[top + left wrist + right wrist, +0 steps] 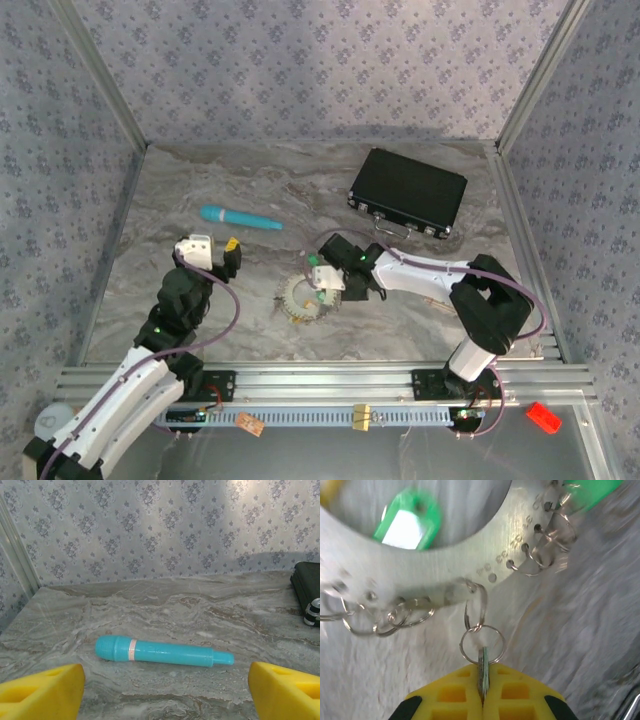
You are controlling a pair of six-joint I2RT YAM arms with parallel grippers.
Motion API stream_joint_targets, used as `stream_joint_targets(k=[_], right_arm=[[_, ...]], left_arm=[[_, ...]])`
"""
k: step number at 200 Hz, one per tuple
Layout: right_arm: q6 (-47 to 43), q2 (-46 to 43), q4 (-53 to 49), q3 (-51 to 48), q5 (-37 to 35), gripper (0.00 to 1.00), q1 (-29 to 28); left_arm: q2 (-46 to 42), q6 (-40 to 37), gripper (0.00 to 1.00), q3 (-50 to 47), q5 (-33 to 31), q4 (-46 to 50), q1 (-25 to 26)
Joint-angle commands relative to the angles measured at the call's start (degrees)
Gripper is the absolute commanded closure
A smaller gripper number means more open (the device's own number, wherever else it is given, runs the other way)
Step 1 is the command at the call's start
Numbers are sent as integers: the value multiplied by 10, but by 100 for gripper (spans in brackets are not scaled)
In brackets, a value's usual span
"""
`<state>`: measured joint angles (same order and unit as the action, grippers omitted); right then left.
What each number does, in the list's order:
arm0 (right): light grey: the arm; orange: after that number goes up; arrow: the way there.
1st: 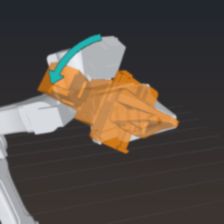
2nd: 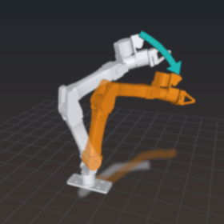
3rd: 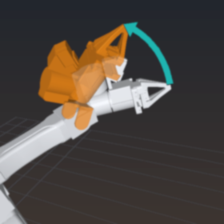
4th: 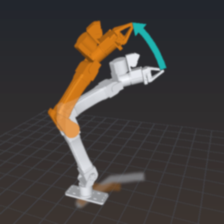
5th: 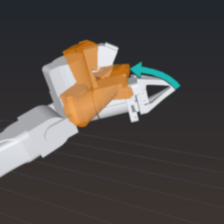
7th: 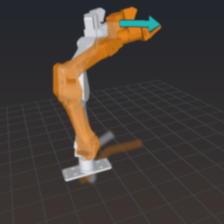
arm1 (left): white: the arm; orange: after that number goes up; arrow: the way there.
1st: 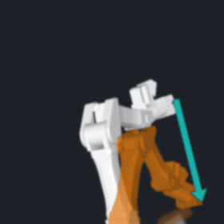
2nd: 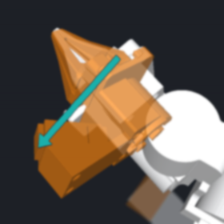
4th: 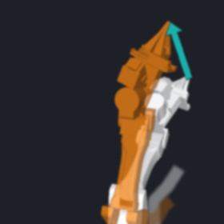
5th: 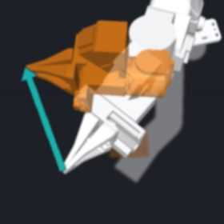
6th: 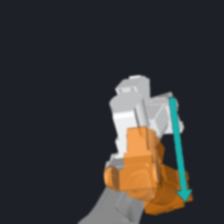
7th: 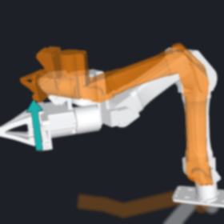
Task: Put the keys on the keyring
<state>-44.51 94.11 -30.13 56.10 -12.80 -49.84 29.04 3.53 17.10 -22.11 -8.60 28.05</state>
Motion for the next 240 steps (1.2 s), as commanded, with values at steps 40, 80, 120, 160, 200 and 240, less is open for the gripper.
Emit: stream_joint_targets(k=[40, 80, 120, 160, 200, 240], right_arm=[[-19, -16, -86, -38, -99, 76, 5], [54, -109, -70, -50, -7, 67, 49], [209, -294, 160, -130, 144, 60, 207], [333, -338, 422, -268, 117, 54, 391], [369, -245, 677, -366, 160, 56, 488], [375, -129, 758, -366, 204, 59, 504]], left_arm=[[29, 13, 16, 21, 3, -20, -20], [52, -2, 15, 30, -12, -16, -32], [90, -34, 14, 25, -14, -53, -66], [149, -43, 14, -5, -22, -126, -119], [231, -35, 14, -32, 12, -227, -172], [353, -38, 13, -25, 41, -325, -190]])
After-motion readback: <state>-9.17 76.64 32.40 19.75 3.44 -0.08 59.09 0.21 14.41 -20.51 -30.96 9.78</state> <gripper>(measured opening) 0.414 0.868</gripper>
